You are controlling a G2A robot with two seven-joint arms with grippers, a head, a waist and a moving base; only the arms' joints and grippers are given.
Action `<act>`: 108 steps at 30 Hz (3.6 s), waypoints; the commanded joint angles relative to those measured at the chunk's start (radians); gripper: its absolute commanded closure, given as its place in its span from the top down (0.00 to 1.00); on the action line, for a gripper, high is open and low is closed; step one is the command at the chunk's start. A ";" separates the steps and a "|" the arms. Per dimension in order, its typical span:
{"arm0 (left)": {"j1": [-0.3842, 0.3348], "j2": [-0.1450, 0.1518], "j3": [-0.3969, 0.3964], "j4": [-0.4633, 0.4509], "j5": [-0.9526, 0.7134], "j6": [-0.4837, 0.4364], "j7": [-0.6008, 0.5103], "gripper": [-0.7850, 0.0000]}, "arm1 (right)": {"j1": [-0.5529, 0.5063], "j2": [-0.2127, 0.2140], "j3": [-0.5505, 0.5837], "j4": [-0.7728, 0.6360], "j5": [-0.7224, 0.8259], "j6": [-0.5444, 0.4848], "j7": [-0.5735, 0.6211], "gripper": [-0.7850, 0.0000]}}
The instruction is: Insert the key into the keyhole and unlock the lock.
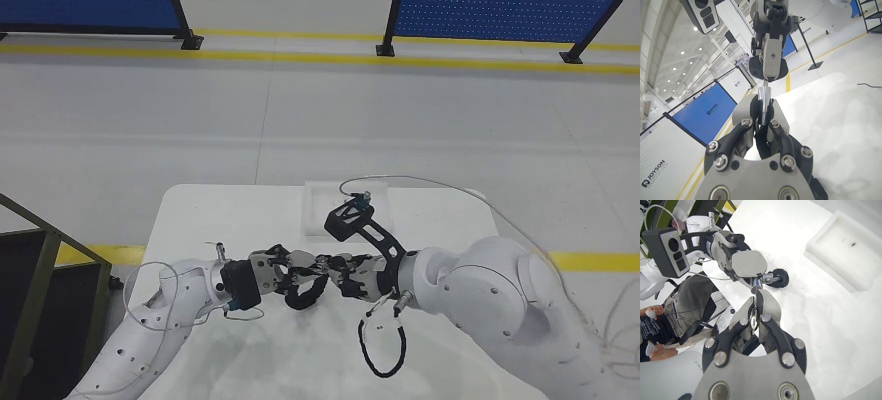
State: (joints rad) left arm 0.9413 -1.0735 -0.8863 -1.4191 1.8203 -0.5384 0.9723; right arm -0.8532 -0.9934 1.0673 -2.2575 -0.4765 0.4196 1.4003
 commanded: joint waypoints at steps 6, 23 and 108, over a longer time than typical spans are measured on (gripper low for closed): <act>0.003 -0.001 0.000 -0.002 0.004 0.002 0.006 0.00 | 0.012 0.000 -0.006 0.017 0.018 -0.004 0.002 0.00; 0.011 0.000 -0.006 -0.002 0.008 0.005 0.033 0.00 | 0.043 -0.002 -0.042 0.061 0.061 -0.014 -0.023 0.00; -0.055 -0.083 -0.006 0.118 -0.582 -0.386 -0.459 0.00 | 0.114 0.014 -0.134 0.058 -0.185 -0.654 -0.051 1.00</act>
State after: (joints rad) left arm 0.8853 -1.1565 -0.8907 -1.3030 1.2339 -0.9236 0.5114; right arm -0.7393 -0.9801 0.9257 -2.1978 -0.6587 -0.2369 1.3508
